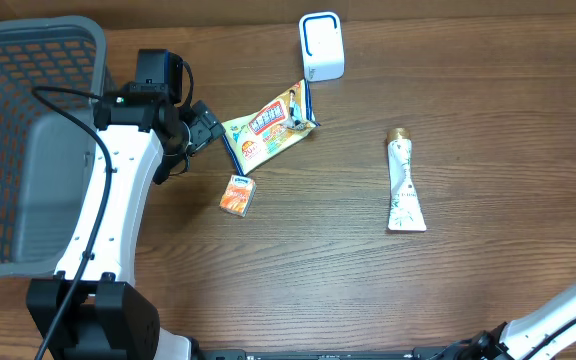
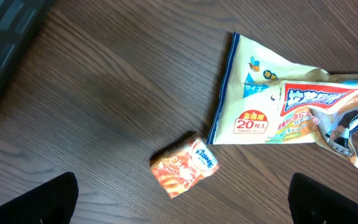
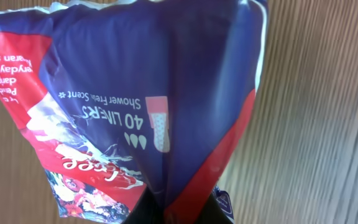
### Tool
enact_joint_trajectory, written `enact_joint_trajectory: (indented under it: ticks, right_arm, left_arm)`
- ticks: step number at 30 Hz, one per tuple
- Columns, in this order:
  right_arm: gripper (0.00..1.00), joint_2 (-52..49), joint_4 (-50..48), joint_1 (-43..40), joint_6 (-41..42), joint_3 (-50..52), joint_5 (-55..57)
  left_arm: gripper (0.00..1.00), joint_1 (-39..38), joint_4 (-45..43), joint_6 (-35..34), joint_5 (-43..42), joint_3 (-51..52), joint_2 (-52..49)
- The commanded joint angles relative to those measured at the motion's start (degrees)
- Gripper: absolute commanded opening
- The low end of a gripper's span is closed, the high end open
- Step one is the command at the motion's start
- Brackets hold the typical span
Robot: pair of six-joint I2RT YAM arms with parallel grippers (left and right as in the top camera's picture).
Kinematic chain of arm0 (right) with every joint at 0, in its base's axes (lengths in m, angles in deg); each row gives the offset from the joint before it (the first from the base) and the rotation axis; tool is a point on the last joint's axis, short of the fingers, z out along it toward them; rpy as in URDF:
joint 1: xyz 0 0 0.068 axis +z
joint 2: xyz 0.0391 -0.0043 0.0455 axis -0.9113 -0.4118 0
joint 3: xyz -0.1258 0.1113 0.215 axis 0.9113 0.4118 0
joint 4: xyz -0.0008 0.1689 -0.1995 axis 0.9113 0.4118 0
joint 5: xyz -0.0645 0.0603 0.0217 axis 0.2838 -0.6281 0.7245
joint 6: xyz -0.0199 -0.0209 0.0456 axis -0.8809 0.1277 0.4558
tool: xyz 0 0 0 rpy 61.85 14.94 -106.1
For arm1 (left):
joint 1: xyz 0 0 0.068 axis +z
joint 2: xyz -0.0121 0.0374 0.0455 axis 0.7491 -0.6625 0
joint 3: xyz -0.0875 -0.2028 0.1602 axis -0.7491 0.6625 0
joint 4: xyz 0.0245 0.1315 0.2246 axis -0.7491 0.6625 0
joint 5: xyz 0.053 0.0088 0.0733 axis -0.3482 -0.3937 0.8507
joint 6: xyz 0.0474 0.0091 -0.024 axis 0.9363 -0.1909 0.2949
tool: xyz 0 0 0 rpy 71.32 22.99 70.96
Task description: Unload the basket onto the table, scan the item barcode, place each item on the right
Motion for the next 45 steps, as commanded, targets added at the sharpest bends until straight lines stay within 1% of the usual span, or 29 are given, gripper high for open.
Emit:
enact_joint_trajectory:
  ticks: [1, 2, 5, 6, 7, 8, 10, 11, 12, 13, 15, 18, 22, 23, 24, 28, 30, 34, 36, 38, 41, 44, 45]
  right_arm:
    - [0.08, 1.8, -2.5, -1.6, -7.7, 0.1, 0.6]
    - [0.11, 1.8, -2.8, -1.9, -8.6, 0.1, 0.6]
    - [0.53, 1.8, -2.9, -2.4, -9.2, 0.1, 0.4]
    - [0.61, 1.8, -2.7, -2.4, -9.2, 0.1, 0.2]
    - [0.72, 1.8, -2.7, -2.4, -9.2, 0.1, -1.4]
    - [0.77, 1.8, -2.7, -2.3, -9.2, 0.1, -4.9]
    - [0.85, 1.8, -2.6, -2.2, -12.5, -0.4, -14.3]
    - [0.87, 1.8, -2.8, -2.0, -14.9, -0.5, -19.5]
    - [0.87, 1.8, -3.1, -1.5, -18.0, -0.5, -26.0]
    - [0.87, 1.8, -3.0, -0.4, -22.0, -0.4, -35.0]
    - [0.88, 1.8, -1.8, 1.6, -25.8, -0.4, -42.4]
    - [0.88, 1.8, 3.6, 7.1, -30.2, -0.4, -47.2]
    - [0.88, 1.8, 15.0, 18.8, -38.3, 0.1, -46.9]
    - [0.88, 1.8, 17.2, 21.6, -40.1, 0.3, -46.1]
    - [0.88, 1.8, 19.4, 25.9, -40.8, 0.7, -42.1]
    - [0.84, 1.8, 21.3, 36.3, -38.1, 2.3, -28.9]
    - [0.81, 1.8, 21.3, 41.9, -35.2, 3.7, -22.1]
    - [0.79, 1.8, 20.7, 49.5, -30.4, 7.3, -14.0]
    - [0.79, 1.8, 20.3, 51.4, -29.2, 9.2, -12.7]
    - [0.75, 1.8, 19.7, 53.3, -29.2, 12.4, -12.7]
    - [0.61, 1.8, 18.3, 53.6, -28.9, 14.4, -12.7]
    - [0.45, 1.8, 17.6, 53.6, -27.7, 15.6, -12.6]
    - [0.38, 1.8, 17.3, 53.6, -27.6, 15.6, -12.6]
  left_arm:
    - [1.0, 0.2, -0.1, 1.1, 0.9, -1.0, 0.5]
    - [1.0, 0.2, -0.1, 1.1, 0.9, -1.0, 0.5]
    - [1.0, 0.2, -0.1, 1.1, 0.9, -1.0, 0.5]
    - [1.0, 0.2, -0.1, 1.1, 0.9, -1.0, 0.5]
    - [1.0, 0.2, -0.1, 1.1, 0.9, -1.0, 0.5]
    - [1.0, 0.2, -0.1, 1.1, 0.9, -1.0, 0.5]
    - [1.0, 0.2, -0.1, 1.1, 0.9, -1.0, 0.5]
    - [1.0, 0.2, -0.1, 1.1, 0.9, -1.0, 0.5]
    - [1.0, 0.2, -0.1, 1.1, 0.9, -1.0, 0.5]
    - [1.0, 0.2, -0.1, 1.1, 0.9, -1.0, 0.5]
    - [1.0, 0.2, -0.1, 1.1, 0.9, -1.0, 0.5]
    - [1.0, 0.2, -0.1, 1.1, 0.9, -1.0, 0.5]
    - [1.0, 0.2, -0.1, 1.1, 0.9, -1.0, 0.5]
    - [1.0, 0.2, -0.1, 1.1, 0.9, -1.0, 0.5]
    - [1.0, 0.2, -0.1, 1.1, 0.9, -1.0, 0.5]
    - [1.0, 0.2, -0.1, 1.1, 0.9, -1.0, 0.5]
    - [1.0, 0.2, -0.1, 1.1, 0.9, -1.0, 0.5]
    - [1.0, 0.2, -0.1, 1.1, 0.9, -1.0, 0.5]
    - [1.0, 0.2, -0.1, 1.1, 0.9, -1.0, 0.5]
    - [1.0, 0.2, -0.1, 1.1, 0.9, -1.0, 0.5]
    - [1.0, 0.2, -0.1, 1.1, 0.9, -1.0, 0.5]
    - [1.0, 0.2, -0.1, 1.1, 0.9, -1.0, 0.5]
    - [1.0, 0.2, -0.1, 1.1, 0.9, -1.0, 0.5]
